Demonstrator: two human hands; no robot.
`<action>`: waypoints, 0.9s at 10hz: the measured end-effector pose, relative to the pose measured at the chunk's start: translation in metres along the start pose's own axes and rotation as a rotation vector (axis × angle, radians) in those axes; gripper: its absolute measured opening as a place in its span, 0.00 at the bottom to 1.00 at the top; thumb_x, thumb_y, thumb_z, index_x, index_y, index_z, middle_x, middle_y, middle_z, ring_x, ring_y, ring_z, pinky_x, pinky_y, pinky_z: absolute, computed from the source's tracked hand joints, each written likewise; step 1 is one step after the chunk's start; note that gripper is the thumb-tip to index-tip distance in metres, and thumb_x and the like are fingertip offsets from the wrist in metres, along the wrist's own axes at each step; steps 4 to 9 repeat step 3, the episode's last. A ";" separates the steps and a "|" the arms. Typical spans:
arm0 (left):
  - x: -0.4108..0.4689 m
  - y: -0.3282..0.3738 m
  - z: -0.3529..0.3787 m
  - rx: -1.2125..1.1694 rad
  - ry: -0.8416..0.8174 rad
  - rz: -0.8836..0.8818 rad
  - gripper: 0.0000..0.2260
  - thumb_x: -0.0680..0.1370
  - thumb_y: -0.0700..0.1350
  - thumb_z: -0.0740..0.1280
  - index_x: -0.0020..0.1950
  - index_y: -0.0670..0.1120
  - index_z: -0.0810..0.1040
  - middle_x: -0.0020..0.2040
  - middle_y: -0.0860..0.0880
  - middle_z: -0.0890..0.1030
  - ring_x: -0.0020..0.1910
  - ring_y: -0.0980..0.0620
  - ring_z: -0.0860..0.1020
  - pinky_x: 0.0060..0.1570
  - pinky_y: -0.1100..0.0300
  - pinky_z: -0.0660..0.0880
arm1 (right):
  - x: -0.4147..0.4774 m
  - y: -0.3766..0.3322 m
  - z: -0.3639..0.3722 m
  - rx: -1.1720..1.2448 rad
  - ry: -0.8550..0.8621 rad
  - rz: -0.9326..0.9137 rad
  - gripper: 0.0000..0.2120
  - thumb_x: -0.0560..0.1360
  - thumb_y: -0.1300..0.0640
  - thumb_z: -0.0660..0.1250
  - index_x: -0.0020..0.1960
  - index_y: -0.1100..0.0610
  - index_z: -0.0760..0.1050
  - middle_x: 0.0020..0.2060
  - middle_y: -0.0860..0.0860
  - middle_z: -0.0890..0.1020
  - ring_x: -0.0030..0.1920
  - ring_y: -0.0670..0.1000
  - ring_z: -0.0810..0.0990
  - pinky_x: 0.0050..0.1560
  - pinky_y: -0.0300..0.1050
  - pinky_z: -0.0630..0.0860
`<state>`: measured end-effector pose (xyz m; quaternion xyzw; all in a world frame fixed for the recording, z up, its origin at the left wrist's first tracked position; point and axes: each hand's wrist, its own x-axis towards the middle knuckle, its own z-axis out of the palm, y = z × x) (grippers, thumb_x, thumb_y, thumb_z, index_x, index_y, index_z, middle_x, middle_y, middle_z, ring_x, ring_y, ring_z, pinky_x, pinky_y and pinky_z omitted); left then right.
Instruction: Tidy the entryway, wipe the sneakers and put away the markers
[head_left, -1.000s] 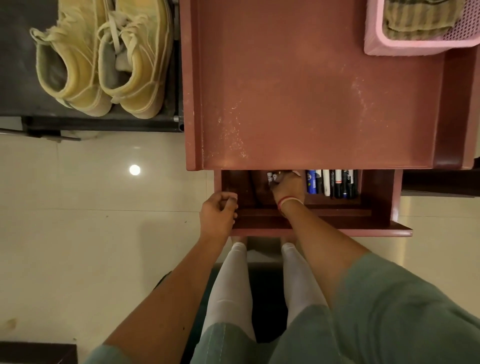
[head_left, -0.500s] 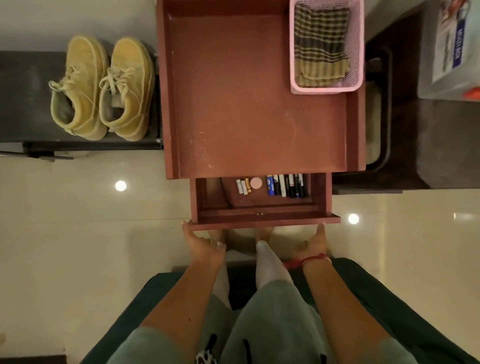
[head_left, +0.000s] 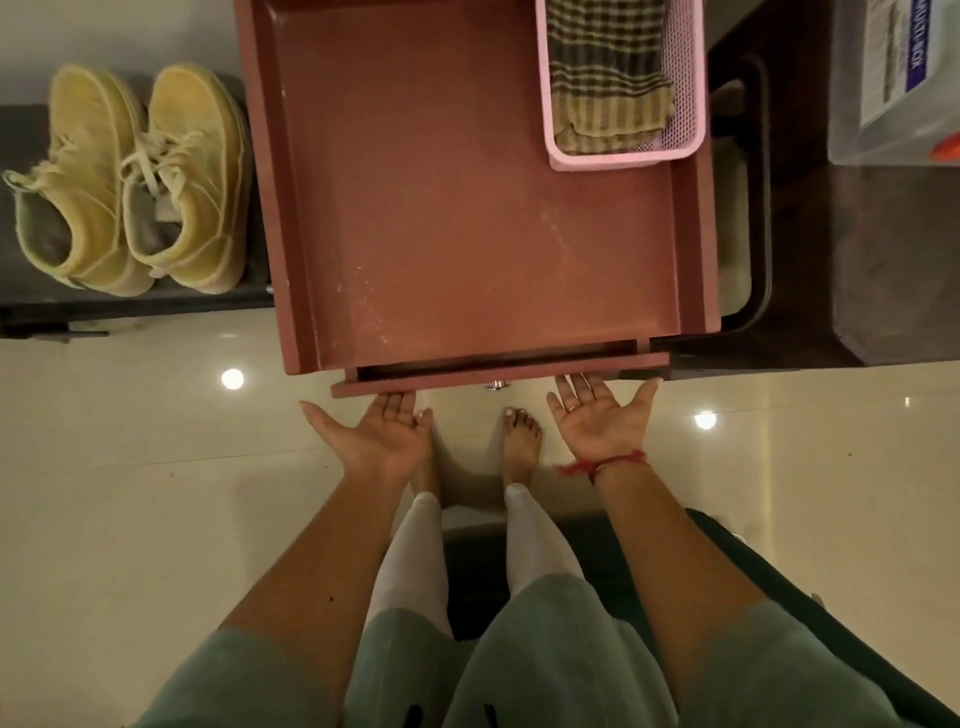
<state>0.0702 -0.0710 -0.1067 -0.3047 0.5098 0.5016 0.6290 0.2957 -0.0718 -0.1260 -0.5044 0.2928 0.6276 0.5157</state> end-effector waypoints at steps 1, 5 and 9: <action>0.002 0.007 0.018 0.137 -0.035 0.034 0.43 0.71 0.75 0.50 0.72 0.43 0.65 0.68 0.45 0.73 0.69 0.45 0.69 0.72 0.43 0.58 | 0.012 -0.001 0.019 -0.053 -0.004 -0.015 0.40 0.72 0.27 0.46 0.69 0.56 0.67 0.68 0.53 0.71 0.69 0.56 0.66 0.72 0.56 0.55; -0.022 0.010 0.030 0.395 0.067 -0.014 0.26 0.80 0.58 0.52 0.72 0.44 0.67 0.68 0.46 0.74 0.66 0.45 0.71 0.69 0.48 0.63 | -0.016 0.009 0.031 -0.337 0.121 0.023 0.22 0.80 0.47 0.52 0.69 0.58 0.66 0.67 0.53 0.71 0.68 0.56 0.69 0.68 0.53 0.63; -0.022 0.010 0.030 0.395 0.067 -0.014 0.26 0.80 0.58 0.52 0.72 0.44 0.67 0.68 0.46 0.74 0.66 0.45 0.71 0.69 0.48 0.63 | -0.016 0.009 0.031 -0.337 0.121 0.023 0.22 0.80 0.47 0.52 0.69 0.58 0.66 0.67 0.53 0.71 0.68 0.56 0.69 0.68 0.53 0.63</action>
